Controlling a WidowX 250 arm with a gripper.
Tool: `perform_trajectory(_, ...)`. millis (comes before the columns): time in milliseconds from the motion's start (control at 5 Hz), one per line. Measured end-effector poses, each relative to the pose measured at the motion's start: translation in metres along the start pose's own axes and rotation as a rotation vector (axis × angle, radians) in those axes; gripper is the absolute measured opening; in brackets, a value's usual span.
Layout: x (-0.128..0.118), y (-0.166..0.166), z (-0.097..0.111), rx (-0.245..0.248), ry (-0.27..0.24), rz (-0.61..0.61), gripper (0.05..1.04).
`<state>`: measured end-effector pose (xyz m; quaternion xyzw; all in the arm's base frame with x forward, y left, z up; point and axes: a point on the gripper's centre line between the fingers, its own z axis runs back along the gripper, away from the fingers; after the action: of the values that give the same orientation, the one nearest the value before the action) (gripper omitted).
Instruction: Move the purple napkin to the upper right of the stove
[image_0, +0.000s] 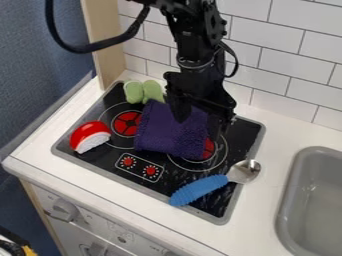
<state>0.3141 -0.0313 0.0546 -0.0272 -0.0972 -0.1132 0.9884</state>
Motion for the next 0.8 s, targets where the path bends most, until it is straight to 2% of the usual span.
perform_trajectory(200, -0.003, 0.000, -0.007, -0.004, 0.026, 0.006, 0.999)
perform_trajectory(400, 0.000, 0.031, -0.008, 0.009, 0.037, 0.131, 0.999)
perform_trajectory(800, 0.018, 0.057, -0.033, 0.122, 0.103, 0.254, 0.999)
